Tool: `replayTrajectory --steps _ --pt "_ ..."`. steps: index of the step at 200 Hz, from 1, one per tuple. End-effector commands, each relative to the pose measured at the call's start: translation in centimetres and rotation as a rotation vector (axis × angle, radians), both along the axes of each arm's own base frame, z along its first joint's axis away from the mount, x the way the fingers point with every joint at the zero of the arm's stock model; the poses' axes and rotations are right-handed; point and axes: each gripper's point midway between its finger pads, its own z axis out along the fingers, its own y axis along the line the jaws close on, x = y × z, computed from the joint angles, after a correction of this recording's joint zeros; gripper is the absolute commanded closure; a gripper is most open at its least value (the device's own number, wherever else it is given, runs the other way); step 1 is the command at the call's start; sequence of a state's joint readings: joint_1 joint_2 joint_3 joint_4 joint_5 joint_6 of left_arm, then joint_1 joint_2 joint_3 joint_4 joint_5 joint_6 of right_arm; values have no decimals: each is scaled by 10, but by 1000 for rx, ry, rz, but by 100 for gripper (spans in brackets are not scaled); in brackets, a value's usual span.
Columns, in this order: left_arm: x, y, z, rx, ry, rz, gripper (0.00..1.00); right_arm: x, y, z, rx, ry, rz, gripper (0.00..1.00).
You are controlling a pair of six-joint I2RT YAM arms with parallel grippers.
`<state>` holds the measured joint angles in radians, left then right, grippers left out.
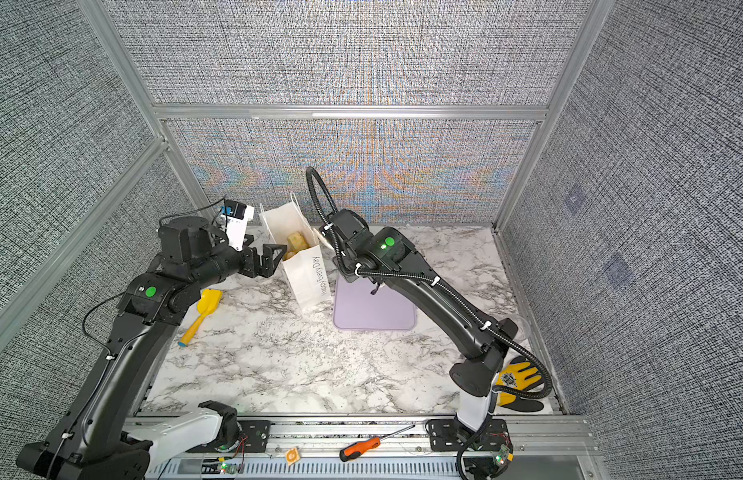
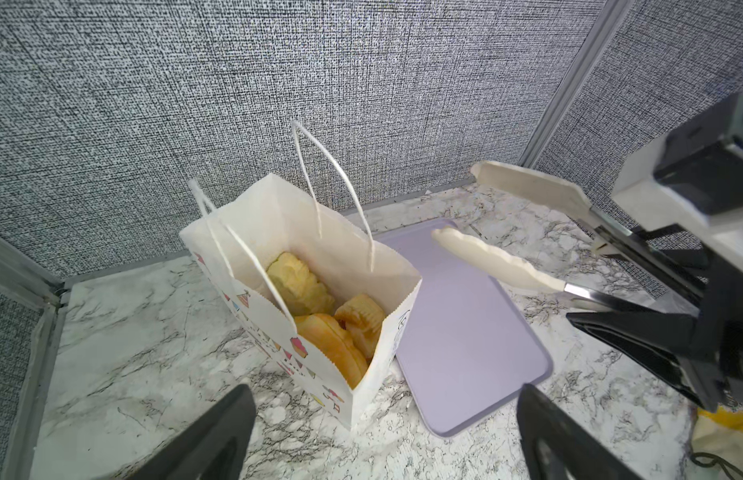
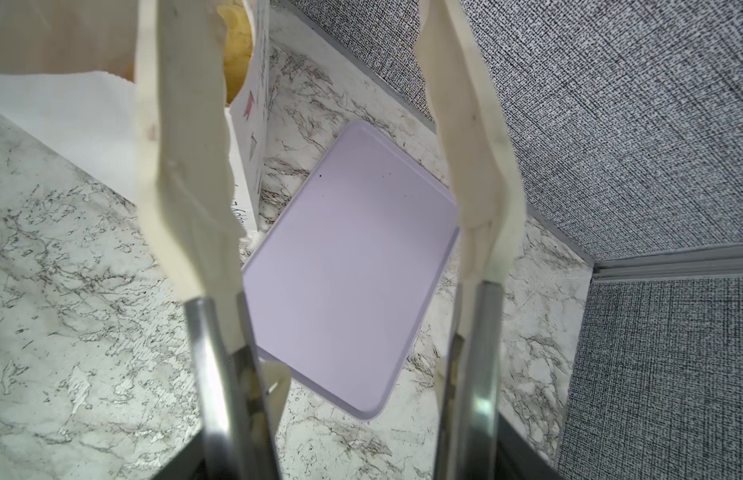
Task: Place the fake bread into the paper bag
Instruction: 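Withdraw the empty tongs from the bag toward the tray's far side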
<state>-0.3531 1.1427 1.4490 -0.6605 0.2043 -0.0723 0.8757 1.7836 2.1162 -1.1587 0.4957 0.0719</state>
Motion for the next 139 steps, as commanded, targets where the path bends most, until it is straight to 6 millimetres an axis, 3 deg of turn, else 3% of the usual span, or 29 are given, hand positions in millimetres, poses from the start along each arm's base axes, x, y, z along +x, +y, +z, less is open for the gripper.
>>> replayTrajectory --steps 1,70,139 --pt "3 -5 10 -8 -42 9 1 4 -6 10 46 -44 -40 33" --pt "3 -31 9 5 -43 -40 1 -1 -45 -3 72 -31 -122 32" --pt "1 -46 1 3 -33 -67 1 -8 -129 -49 149 5 -337 32"
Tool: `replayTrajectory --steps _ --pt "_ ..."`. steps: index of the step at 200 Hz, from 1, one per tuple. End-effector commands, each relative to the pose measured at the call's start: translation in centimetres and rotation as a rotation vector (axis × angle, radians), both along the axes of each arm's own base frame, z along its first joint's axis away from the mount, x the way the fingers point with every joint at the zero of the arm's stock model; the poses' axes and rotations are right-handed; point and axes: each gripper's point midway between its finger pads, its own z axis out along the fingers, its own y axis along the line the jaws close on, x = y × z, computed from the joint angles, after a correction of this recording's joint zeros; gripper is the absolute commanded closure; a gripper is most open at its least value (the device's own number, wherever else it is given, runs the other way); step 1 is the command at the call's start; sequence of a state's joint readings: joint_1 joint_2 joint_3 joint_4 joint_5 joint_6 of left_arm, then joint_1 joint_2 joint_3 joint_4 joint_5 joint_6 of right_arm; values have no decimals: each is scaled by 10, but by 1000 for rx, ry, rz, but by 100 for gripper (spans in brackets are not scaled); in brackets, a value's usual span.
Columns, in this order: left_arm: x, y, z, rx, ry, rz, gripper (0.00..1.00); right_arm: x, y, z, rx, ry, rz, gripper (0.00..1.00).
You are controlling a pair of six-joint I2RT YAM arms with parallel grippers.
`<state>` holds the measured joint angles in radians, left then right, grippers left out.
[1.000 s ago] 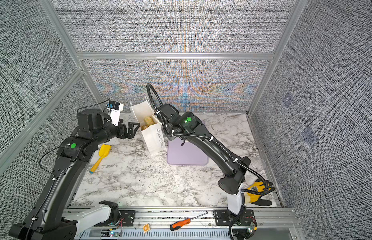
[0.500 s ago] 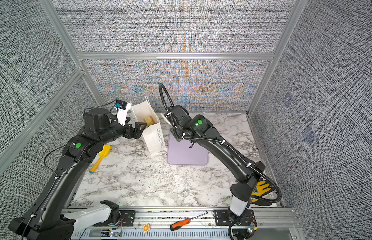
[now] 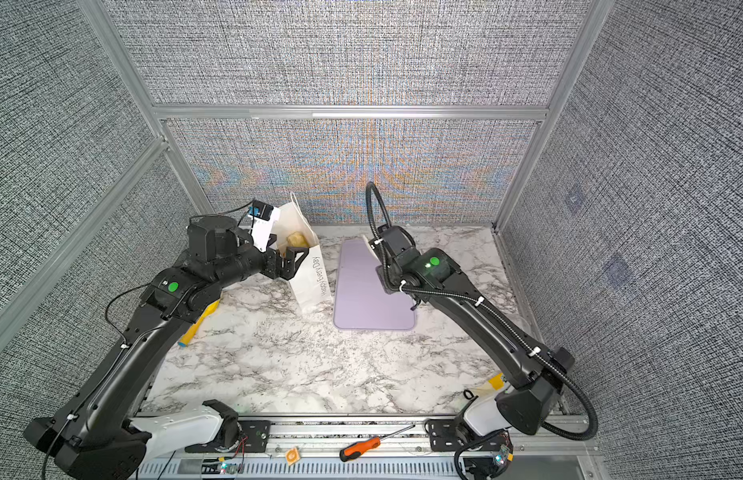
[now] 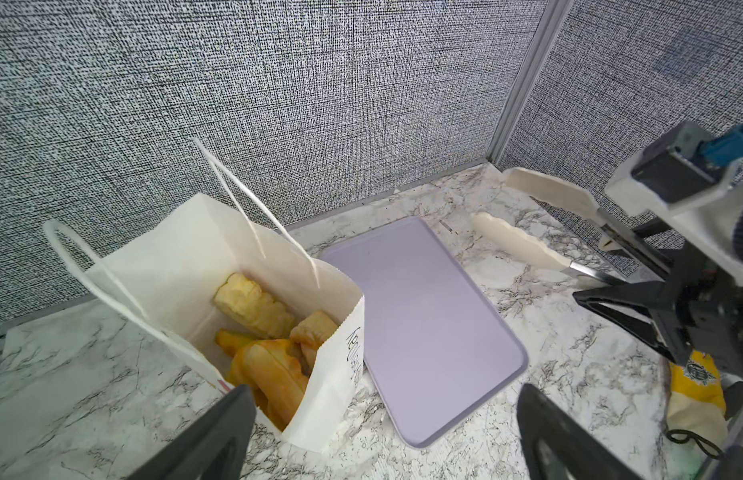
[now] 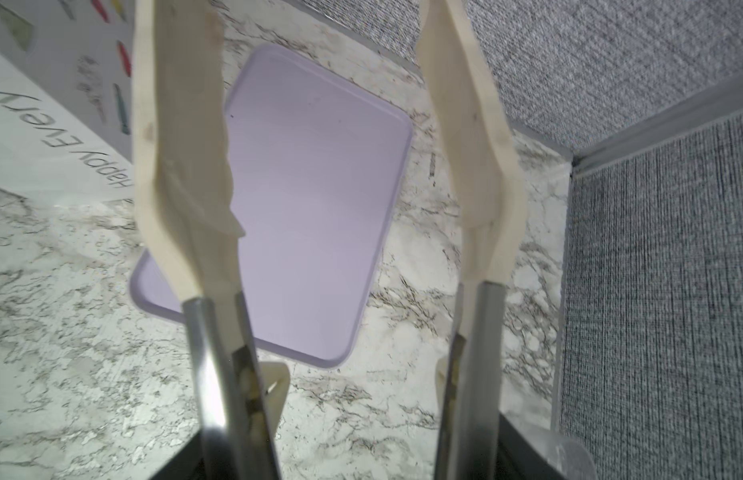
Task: Place the fake bread into the paper bag
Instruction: 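Withdraw the empty tongs from the bag toward the tray's far side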
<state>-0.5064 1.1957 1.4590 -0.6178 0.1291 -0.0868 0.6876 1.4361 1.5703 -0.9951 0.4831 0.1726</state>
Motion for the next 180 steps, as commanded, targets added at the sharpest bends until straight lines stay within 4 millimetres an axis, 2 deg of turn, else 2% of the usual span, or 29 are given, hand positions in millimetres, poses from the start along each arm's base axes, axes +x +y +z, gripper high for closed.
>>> replayTrajectory --steps 1,32,74,99,145,180 --pt "4 -1 6 -15 -28 12 1 5 -17 -3 90 -39 -91 32" --pt "4 -5 5 -16 -25 3 1 2 -52 -36 146 -1 -210 32" --pt "1 -11 2 -20 -21 -18 1 -2 -76 -71 211 33 -309 32" --pt "-1 -19 -4 -30 -6 -42 1 -2 -86 -84 215 38 -352 32" --pt "-8 -45 -15 -65 27 -123 1 0 -99 -108 244 56 -413 32" --pt "-9 -53 -19 -61 33 -135 1 5 -104 -130 275 81 -445 32"
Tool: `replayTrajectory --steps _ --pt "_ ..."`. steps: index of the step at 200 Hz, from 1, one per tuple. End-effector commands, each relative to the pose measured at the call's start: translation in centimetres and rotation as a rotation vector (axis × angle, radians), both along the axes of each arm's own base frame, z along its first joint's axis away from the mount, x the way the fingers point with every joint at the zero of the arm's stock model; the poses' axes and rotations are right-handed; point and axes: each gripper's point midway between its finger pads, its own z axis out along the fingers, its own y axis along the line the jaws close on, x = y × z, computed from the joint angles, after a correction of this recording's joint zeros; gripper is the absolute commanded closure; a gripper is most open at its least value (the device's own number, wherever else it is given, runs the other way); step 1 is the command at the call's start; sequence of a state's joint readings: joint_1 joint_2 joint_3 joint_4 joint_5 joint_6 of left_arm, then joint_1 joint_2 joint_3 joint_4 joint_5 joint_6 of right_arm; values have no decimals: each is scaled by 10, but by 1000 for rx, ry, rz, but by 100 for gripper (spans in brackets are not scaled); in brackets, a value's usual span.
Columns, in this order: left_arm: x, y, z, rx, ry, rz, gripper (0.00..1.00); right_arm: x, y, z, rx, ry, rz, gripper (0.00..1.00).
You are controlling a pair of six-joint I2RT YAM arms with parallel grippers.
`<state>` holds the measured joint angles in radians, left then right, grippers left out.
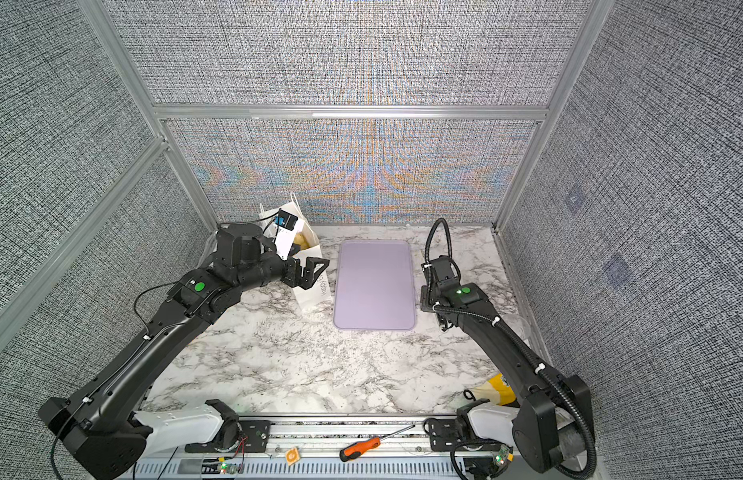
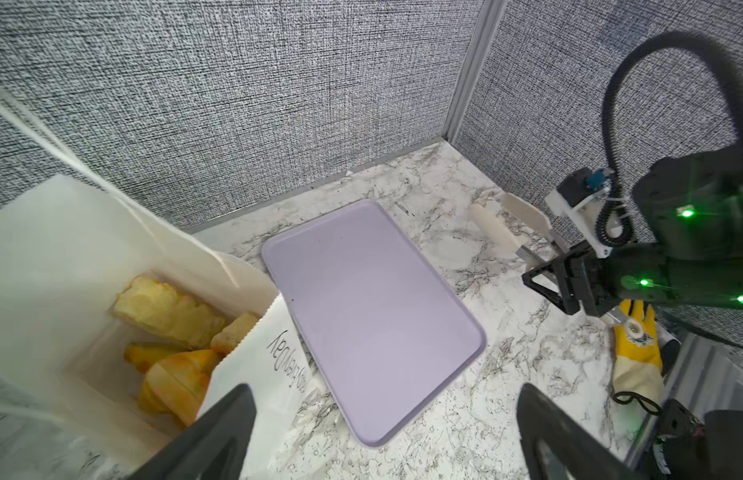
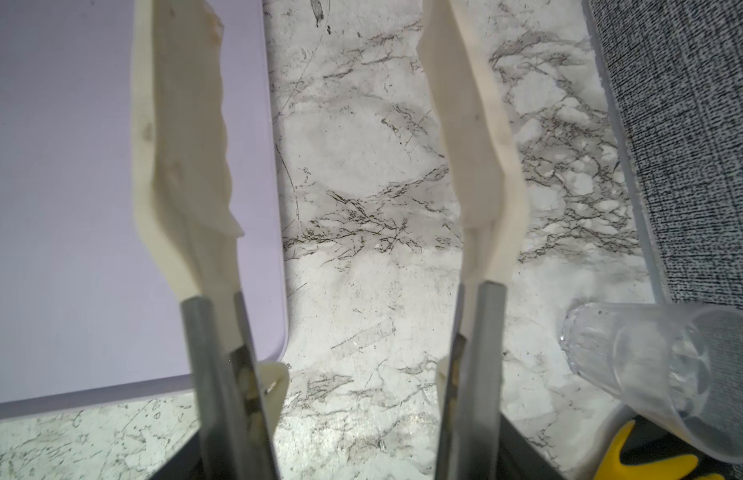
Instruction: Place the fake bread into the paper bag
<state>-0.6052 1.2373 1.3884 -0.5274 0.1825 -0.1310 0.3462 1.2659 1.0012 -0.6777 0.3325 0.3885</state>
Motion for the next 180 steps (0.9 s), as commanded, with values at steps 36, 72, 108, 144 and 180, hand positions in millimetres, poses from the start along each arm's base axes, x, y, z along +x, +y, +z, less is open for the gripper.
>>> replayTrajectory --steps 36,72,108,144,180 --pt "2 -5 4 -16 -22 1 1 20 2 -25 85 -13 -44 32" --pt "3 -5 -1 -6 -10 5 1 30 2 -44 90 21 -50 32" --pt "3 -6 -3 -4 -6 4 1 41 2 -64 100 74 -61 32" --pt "2 -4 -4 3 -6 10 1 49 4 -78 105 103 -66 32" --pt "2 -4 -7 8 0 11 1 54 5 -93 117 132 -70 32"
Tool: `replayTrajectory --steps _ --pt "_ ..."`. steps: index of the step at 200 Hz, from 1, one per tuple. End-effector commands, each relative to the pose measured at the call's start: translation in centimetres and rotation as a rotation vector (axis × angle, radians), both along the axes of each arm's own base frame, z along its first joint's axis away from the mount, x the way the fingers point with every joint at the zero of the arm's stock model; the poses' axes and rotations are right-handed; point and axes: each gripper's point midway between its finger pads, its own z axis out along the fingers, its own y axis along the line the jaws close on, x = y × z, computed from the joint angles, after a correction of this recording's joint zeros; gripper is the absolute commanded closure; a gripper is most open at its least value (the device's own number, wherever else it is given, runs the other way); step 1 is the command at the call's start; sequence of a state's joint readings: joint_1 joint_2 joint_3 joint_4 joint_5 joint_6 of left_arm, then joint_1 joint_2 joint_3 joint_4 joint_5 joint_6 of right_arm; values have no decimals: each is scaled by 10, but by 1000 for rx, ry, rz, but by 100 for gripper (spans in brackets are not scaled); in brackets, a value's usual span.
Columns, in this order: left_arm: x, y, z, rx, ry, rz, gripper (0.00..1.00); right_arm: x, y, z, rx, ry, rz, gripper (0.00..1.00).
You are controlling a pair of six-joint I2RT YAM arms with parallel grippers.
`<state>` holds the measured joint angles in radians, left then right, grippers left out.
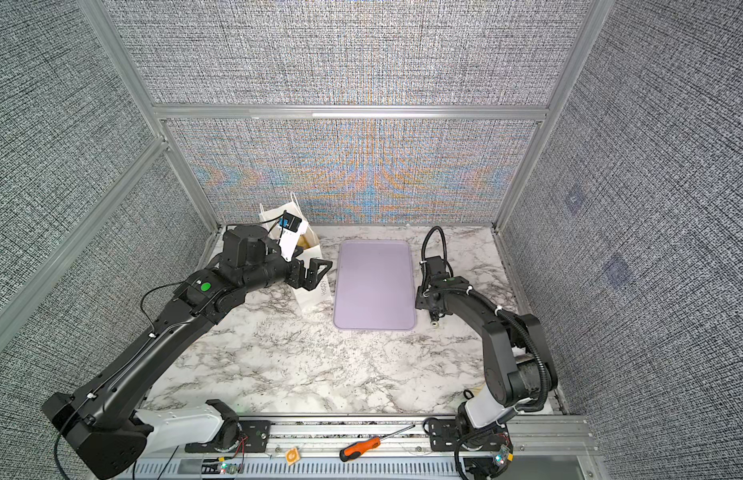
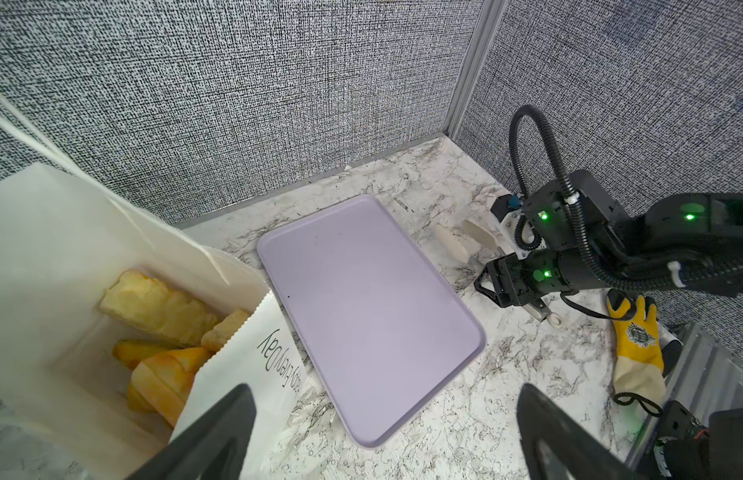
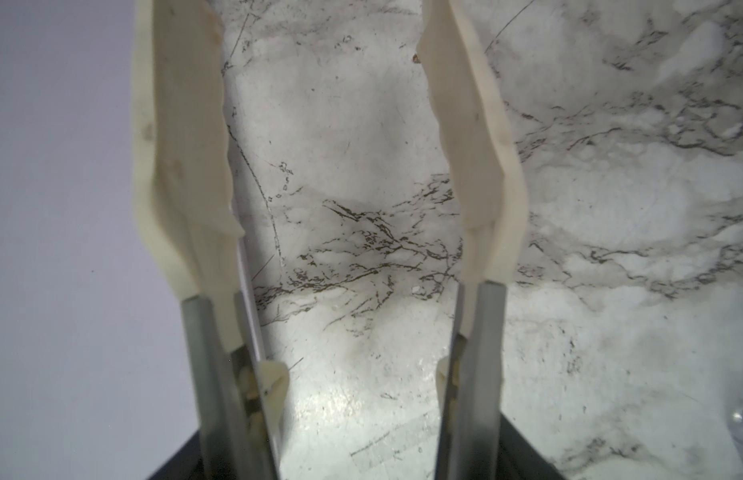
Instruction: Place the fake bread into the paper bag
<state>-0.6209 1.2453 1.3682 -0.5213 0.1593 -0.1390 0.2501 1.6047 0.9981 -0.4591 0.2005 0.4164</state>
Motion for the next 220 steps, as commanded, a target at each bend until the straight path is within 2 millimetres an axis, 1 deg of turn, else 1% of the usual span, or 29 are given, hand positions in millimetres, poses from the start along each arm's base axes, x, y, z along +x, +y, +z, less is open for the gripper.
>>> replayTrajectory --steps 1,37,75,159,187,204,220 --pt "2 -1 4 -9 -17 2 1 9 3 -2 26 -16 -13 32" --pt "2 0 4 -6 -21 6 1 12 3 -14 33 17 -2 32" --pt "3 -1 3 -7 -19 5 1 15 -2 -30 49 53 -22 32" --pt "4 1 0 -6 -13 19 1 33 -10 -46 25 109 -8 30" --pt "4 4 -3 -6 -15 36 1 33 -12 -47 12 111 -2 25" --pt "5 7 -3 -8 -24 52 1 35 -10 -44 20 93 12 20" --pt "5 9 -2 -10 -31 66 1 35 -10 -41 20 82 22 12"
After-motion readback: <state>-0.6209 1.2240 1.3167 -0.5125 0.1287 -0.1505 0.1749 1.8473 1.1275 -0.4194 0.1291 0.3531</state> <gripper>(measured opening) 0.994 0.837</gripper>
